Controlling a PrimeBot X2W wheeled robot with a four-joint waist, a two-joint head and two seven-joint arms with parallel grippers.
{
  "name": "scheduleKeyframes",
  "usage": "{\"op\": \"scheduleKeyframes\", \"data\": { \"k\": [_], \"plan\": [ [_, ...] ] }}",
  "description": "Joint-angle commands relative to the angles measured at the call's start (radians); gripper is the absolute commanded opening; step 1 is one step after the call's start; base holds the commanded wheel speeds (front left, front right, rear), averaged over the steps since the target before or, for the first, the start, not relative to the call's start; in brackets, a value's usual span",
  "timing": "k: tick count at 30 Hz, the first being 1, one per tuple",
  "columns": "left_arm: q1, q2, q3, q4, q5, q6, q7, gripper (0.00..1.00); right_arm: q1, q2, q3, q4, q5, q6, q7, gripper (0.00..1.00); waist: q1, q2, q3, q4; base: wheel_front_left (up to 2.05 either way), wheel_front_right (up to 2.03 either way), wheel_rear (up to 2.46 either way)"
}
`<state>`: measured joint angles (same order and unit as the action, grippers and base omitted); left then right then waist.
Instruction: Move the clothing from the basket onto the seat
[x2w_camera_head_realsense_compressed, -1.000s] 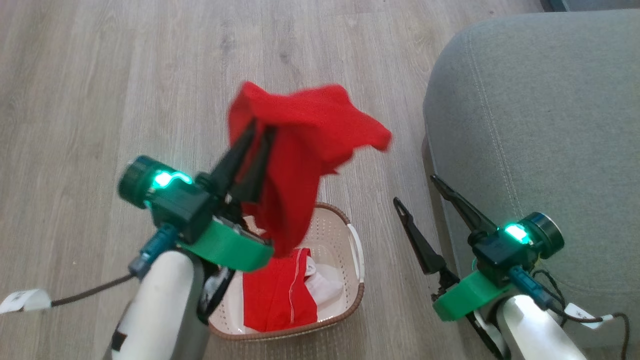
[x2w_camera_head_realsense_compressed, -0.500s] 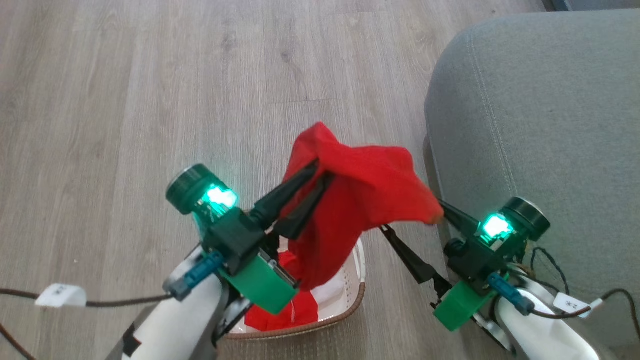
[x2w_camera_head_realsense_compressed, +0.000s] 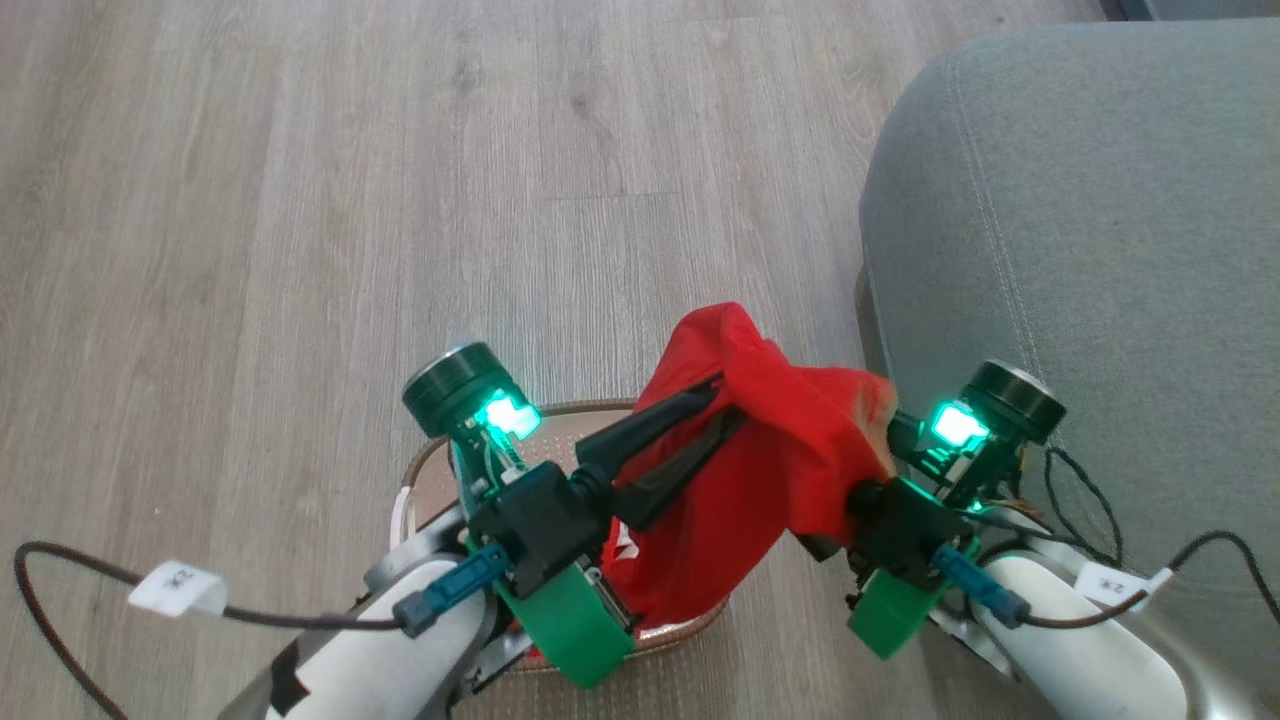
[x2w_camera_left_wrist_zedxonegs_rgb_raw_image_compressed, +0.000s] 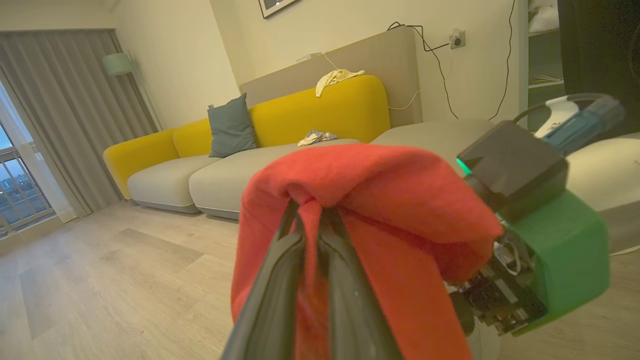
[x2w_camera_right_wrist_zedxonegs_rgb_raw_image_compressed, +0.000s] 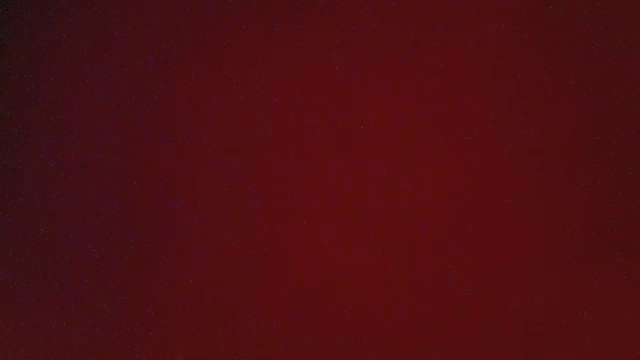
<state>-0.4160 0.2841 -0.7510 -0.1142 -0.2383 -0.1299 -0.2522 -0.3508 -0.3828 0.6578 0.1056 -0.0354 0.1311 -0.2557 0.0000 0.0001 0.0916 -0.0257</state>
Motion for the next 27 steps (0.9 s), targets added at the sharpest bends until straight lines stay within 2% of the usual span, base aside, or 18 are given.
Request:
{"op": "scheduleKeyframes", "data": {
  "k": [1, 8, 14, 15, 16, 27],
  "plan": [
    [-0.058, 0.017, 0.030, -0.039, -0.011, -0.001, -0.010, 0.00, -0.033, -0.005, 0.016, -0.020, 0.001, 0.000, -0.006, 1.00, 0.0000, -0.0001, 0.001, 0.003, 0.00, 0.00, 0.00],
    [-0.080, 0.018, -0.002, -0.039, -0.029, -0.001, -0.010, 0.00, -0.083, 0.024, 0.084, 0.011, 0.010, 0.000, -0.006, 1.00, 0.0000, -0.0001, 0.009, 0.008, 0.00, 0.00, 0.00],
    [-0.090, 0.012, -0.030, -0.034, -0.045, -0.001, -0.010, 0.00, -0.096, 0.073, 0.093, 0.035, 0.038, 0.000, -0.006, 1.00, 0.0000, -0.0001, 0.005, 0.014, 0.00, 0.00, 0.00],
    [-0.090, 0.010, -0.034, -0.033, -0.047, -0.001, -0.010, 0.00, -0.092, 0.081, 0.094, 0.045, 0.055, 0.000, -0.006, 0.33, 0.0000, -0.0001, 0.003, 0.016, 0.00, 0.00, 0.00],
    [-0.089, 0.008, -0.037, -0.032, -0.049, -0.001, -0.010, 0.00, -0.093, 0.086, 0.099, 0.050, 0.063, 0.000, -0.006, 0.00, 0.0000, -0.0001, 0.001, 0.018, 0.00, 0.00, 0.00],
    [-0.055, -0.002, -0.009, -0.004, -0.061, -0.001, -0.010, 0.00, -0.054, 0.121, 0.048, 0.057, 0.140, 0.000, -0.006, 0.00, 0.0000, -0.0001, -0.012, 0.027, 0.00, 0.00, 0.00]
  ]
}}
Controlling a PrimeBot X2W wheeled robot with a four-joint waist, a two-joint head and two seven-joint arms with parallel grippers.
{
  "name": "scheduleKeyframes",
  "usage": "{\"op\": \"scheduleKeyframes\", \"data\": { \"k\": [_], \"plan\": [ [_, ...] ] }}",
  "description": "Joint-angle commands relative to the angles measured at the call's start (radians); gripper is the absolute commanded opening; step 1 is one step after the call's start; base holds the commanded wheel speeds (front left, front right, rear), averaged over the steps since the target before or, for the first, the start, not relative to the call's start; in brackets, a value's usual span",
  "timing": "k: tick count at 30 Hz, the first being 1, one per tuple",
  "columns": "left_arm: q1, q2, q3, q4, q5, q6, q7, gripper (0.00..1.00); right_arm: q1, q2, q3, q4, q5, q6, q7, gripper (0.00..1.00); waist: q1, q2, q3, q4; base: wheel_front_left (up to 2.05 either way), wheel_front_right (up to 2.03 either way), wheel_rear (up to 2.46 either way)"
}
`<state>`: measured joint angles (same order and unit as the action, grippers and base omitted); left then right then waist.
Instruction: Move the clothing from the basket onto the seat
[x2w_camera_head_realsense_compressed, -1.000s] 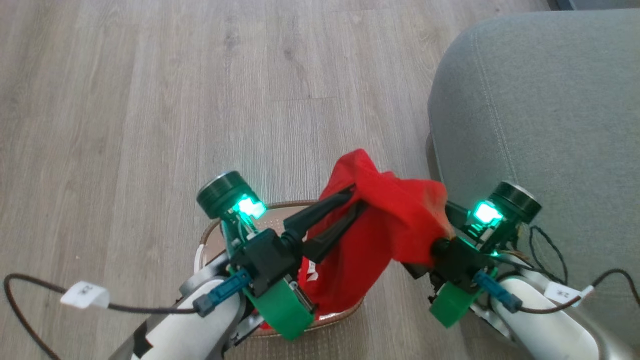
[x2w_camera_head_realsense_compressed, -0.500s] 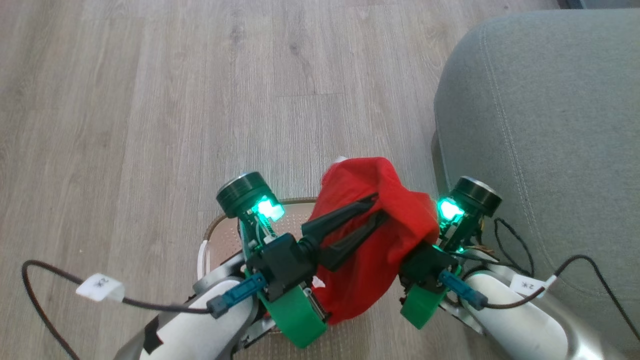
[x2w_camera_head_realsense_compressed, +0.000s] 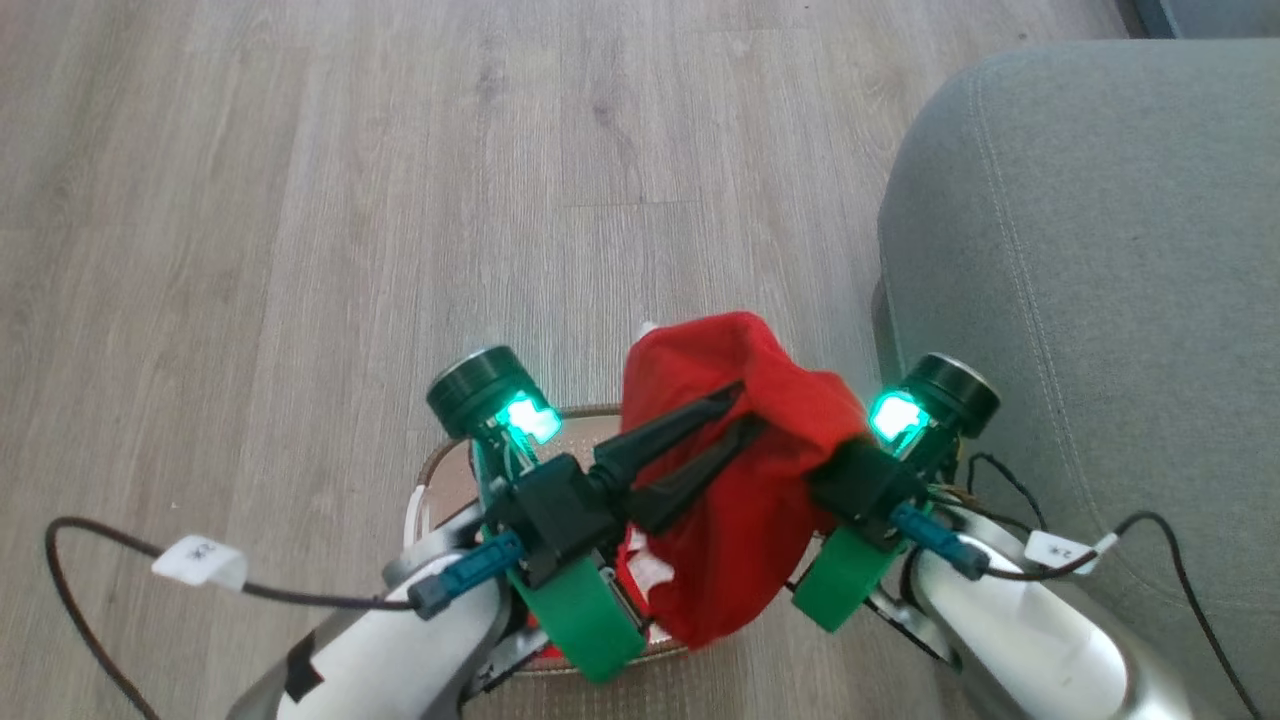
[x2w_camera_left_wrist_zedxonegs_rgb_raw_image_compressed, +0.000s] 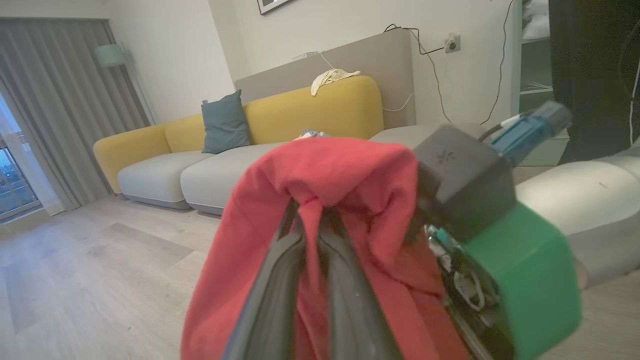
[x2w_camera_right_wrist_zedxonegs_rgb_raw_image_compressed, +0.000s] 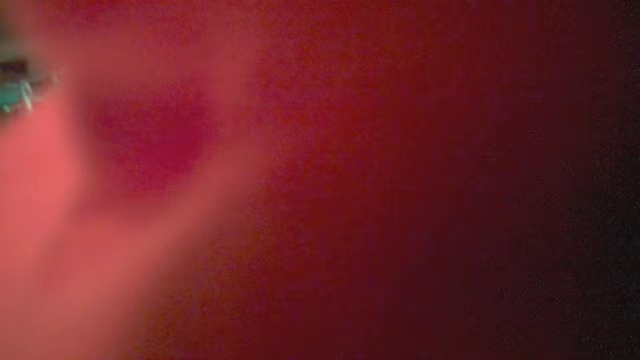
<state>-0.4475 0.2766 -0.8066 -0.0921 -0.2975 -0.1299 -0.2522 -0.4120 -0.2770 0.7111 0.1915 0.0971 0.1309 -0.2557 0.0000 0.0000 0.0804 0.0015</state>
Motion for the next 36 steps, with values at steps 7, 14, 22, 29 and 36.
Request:
{"op": "scheduleKeyframes", "data": {
  "k": [7, 14, 22, 29, 36],
  "plan": [
    [0.005, -0.002, 0.100, 0.012, 0.012, -0.001, -0.010, 0.00, 0.052, 0.039, -0.083, -0.025, 0.062, 0.000, -0.006, 0.00, 0.0000, 0.0000, -0.004, -0.005, 0.00, 0.00, 0.00],
    [0.024, -0.007, 0.100, 0.087, 0.030, -0.001, -0.010, 0.00, 0.074, 0.052, -0.137, -0.035, 0.111, 0.000, -0.006, 0.00, 0.0000, 0.0000, -0.003, -0.012, 0.00, 0.00, 0.00],
    [0.013, -0.016, 0.047, 0.151, 0.035, -0.001, -0.010, 0.00, 0.075, 0.068, -0.169, -0.042, 0.155, 0.000, -0.006, 0.00, 0.0000, 0.0000, 0.016, -0.012, 0.00, 0.00, 0.00],
    [0.013, -0.037, 0.038, 0.152, 0.036, -0.001, -0.010, 0.25, 0.071, 0.075, -0.181, -0.035, 0.152, 0.000, -0.006, 0.00, 0.0000, 0.0000, 0.028, -0.006, 0.00, 0.00, 0.00],
    [0.031, -0.057, 0.060, 0.152, 0.048, -0.001, -0.010, 1.00, 0.075, 0.091, -0.218, -0.032, 0.144, 0.000, -0.006, 0.00, 0.0000, 0.0000, 0.028, -0.003, 0.00, 0.00, 0.00]
  ]
}}
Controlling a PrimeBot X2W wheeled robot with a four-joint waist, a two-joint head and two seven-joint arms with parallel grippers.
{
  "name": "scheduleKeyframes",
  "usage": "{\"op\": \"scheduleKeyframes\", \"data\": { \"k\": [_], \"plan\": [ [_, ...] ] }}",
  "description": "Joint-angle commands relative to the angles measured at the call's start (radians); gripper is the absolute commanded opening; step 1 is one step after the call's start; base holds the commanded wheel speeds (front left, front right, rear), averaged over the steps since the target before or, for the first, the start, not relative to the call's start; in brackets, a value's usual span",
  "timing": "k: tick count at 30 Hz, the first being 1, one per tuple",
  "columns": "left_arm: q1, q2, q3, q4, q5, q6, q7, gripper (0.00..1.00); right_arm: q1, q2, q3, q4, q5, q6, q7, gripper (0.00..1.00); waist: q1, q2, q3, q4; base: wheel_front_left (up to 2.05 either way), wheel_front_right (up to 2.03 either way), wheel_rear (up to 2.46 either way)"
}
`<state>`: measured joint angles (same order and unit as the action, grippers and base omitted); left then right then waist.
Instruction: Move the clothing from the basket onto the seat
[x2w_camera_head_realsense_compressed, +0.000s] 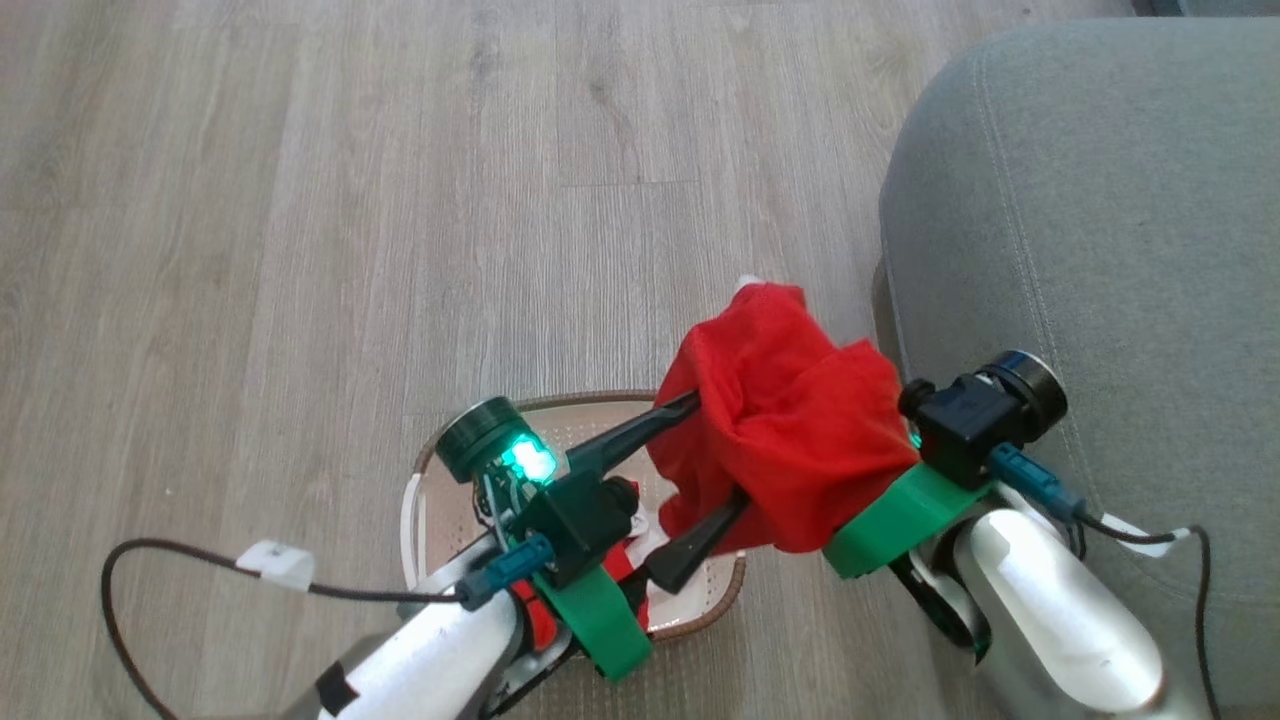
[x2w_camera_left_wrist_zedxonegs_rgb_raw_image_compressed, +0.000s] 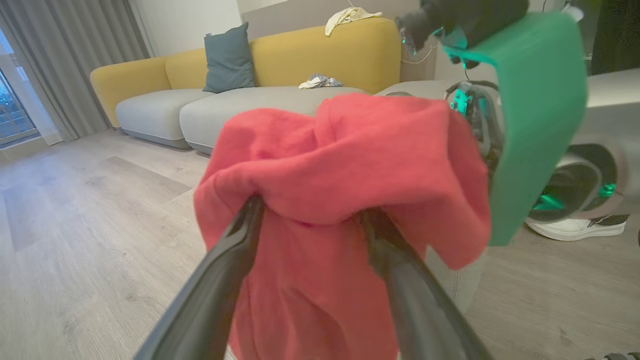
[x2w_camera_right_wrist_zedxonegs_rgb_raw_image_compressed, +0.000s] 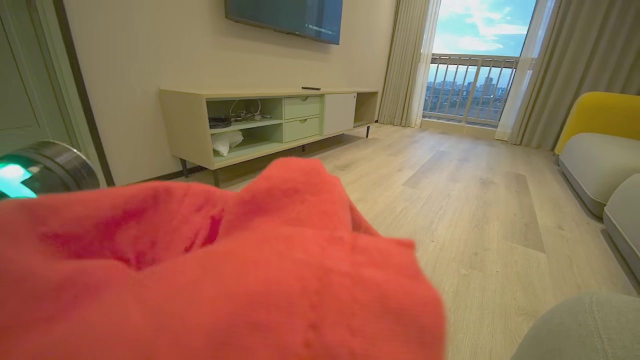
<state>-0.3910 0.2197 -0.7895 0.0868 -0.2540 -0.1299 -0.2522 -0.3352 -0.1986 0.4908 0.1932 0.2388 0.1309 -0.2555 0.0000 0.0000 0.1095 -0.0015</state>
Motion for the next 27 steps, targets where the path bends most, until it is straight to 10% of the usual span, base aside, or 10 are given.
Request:
{"op": "scheduleKeyframes", "data": {
  "k": [1, 27],
  "plan": [
    [-0.023, -0.002, 0.047, -0.025, 0.006, -0.001, -0.010, 1.00, 0.000, 0.014, -0.006, -0.035, 0.004, 0.000, -0.006, 0.00, 0.0000, 0.0000, -0.002, 0.001, 0.00, 0.00, 0.00],
    [0.077, -0.009, 0.135, 0.019, 0.041, -0.001, -0.010, 1.00, 0.097, -0.004, -0.381, -0.106, -0.001, 0.000, -0.006, 0.00, 0.0000, 0.0000, -0.021, -0.035, 0.00, 0.00, 0.00]
  ]
}}
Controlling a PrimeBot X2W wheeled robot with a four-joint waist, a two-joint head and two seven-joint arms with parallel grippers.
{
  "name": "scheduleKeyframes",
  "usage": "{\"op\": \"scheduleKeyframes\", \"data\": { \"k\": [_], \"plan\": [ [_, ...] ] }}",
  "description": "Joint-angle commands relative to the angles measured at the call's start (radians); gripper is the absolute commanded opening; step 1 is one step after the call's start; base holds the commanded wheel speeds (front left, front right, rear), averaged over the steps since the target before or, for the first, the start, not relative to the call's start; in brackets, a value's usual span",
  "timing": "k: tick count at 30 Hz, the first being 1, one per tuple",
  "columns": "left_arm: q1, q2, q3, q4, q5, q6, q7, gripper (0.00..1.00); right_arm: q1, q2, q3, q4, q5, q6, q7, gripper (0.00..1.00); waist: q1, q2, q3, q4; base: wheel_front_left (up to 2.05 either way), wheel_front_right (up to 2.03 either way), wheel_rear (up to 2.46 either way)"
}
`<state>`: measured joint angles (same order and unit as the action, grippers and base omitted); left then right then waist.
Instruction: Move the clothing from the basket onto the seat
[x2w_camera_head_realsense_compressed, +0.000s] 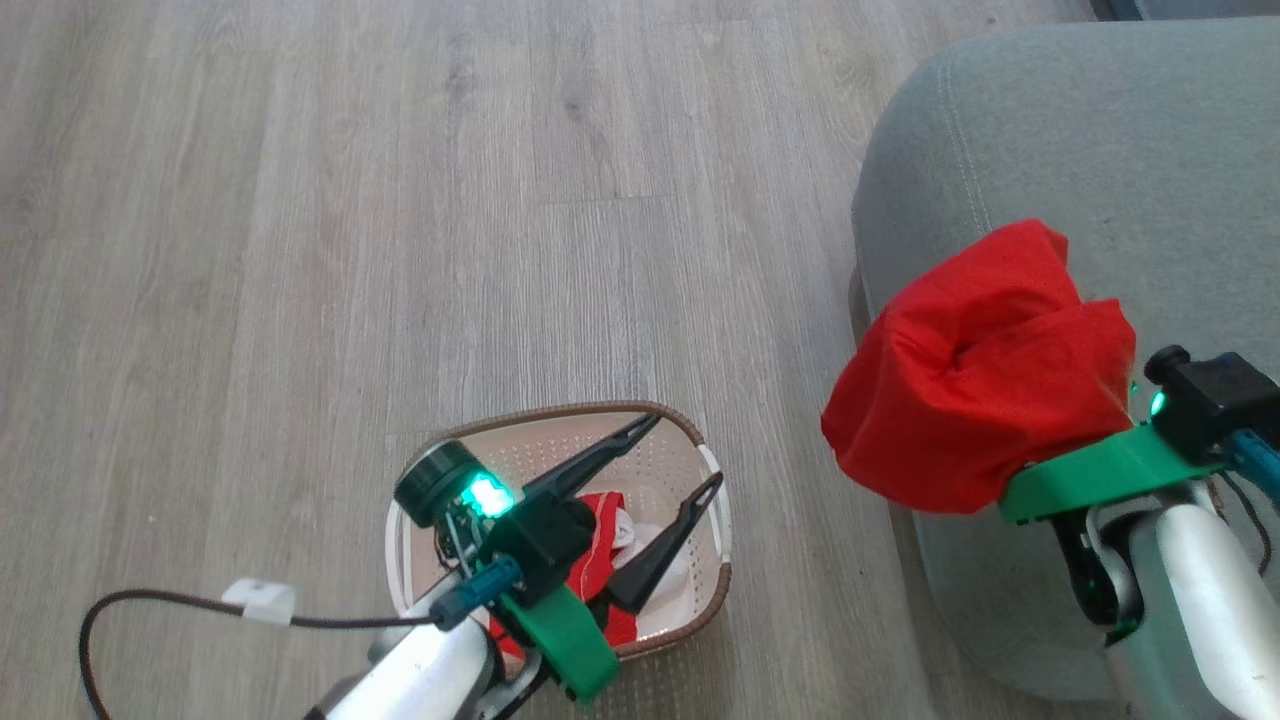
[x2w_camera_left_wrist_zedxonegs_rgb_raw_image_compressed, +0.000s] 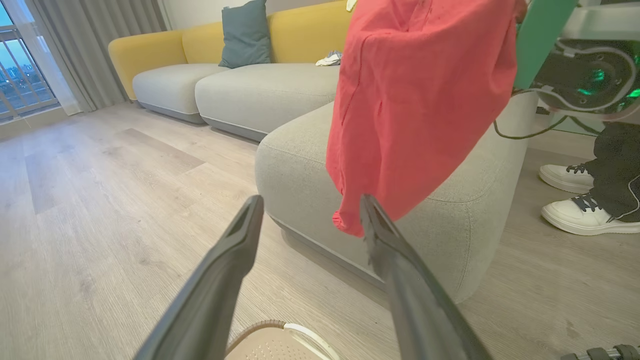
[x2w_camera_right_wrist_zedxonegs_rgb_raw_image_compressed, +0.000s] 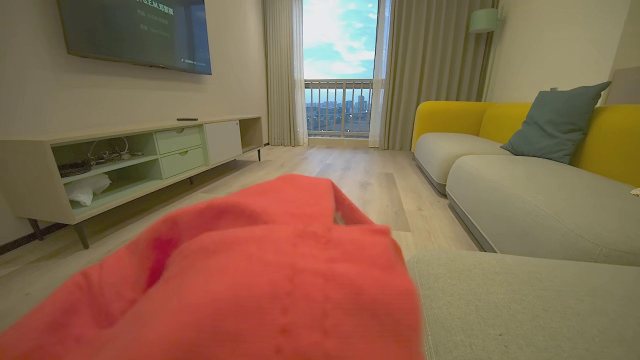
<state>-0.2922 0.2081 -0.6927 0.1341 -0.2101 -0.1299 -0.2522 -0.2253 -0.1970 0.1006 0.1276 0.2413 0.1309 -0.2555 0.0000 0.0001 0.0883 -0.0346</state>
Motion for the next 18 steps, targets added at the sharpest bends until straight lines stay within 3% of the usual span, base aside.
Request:
{"op": "scheduleKeyframes", "data": {
  "k": [1, 18],
  "plan": [
    [-0.019, 0.003, 0.037, -0.027, -0.005, -0.001, -0.010, 1.00, -0.009, -0.004, 0.004, -0.041, -0.003, 0.000, -0.006, 0.00, 0.0000, -0.0001, 0.001, -0.003, 0.00, 0.00, 0.00],
    [0.050, -0.006, 0.052, 0.009, -0.063, -0.001, -0.010, 1.00, 0.068, 0.045, -0.092, 0.000, 0.034, 0.000, -0.006, 0.00, 0.0000, -0.0001, -0.011, -0.002, 0.00, 0.00, 0.00]
  ]
}}
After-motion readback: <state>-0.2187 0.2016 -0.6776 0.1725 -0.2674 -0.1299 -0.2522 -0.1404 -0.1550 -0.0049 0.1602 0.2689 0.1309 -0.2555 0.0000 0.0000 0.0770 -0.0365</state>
